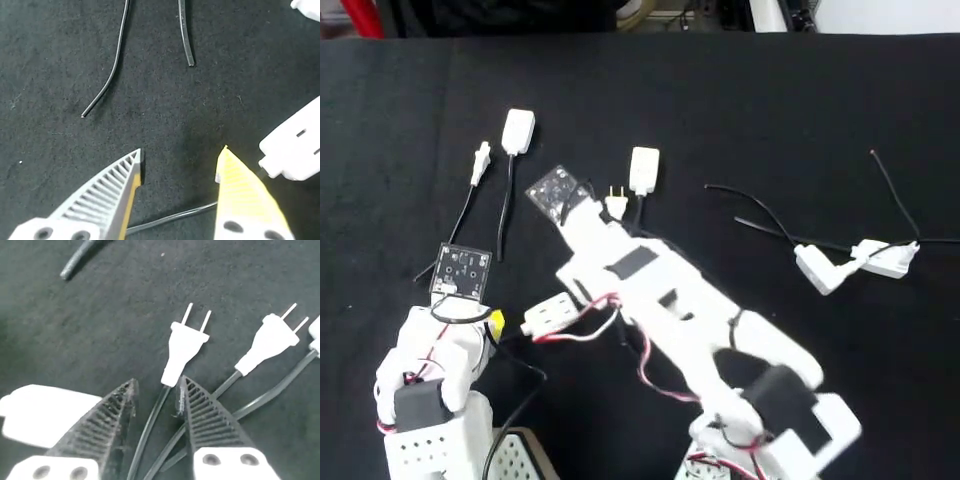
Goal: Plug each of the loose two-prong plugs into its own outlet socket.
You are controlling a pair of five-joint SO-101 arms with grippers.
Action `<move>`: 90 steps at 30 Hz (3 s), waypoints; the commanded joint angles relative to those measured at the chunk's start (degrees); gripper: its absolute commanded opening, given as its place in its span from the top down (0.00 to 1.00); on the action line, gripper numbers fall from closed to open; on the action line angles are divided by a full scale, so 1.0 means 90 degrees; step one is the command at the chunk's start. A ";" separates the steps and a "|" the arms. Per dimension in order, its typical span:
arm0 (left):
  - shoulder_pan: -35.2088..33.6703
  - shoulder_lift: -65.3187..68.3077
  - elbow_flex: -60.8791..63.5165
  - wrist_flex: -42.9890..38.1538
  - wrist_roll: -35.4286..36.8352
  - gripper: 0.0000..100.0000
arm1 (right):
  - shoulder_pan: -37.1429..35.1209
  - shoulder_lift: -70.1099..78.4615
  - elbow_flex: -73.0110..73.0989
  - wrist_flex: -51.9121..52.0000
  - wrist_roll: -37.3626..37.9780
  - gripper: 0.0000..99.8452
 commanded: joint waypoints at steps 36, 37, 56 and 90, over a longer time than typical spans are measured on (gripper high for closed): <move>-0.0054 -0.0029 0.0054 -0.0107 -0.0059 0.76 | 0.0225 0.3043 -0.3746 0.2462 0.0674 0.99; -0.0054 -0.0029 0.0054 -0.0107 -0.0059 0.76 | 0.0234 0.3033 -0.3736 0.2471 0.0674 0.99; -0.0044 -0.0029 0.0132 -0.0117 -0.0234 0.76 | 0.0547 0.0864 -0.5397 0.6750 0.2842 0.99; 0.0220 -0.0029 0.0220 -0.0117 -0.0303 0.76 | 0.3311 0.0171 -0.1138 0.5538 0.6662 0.83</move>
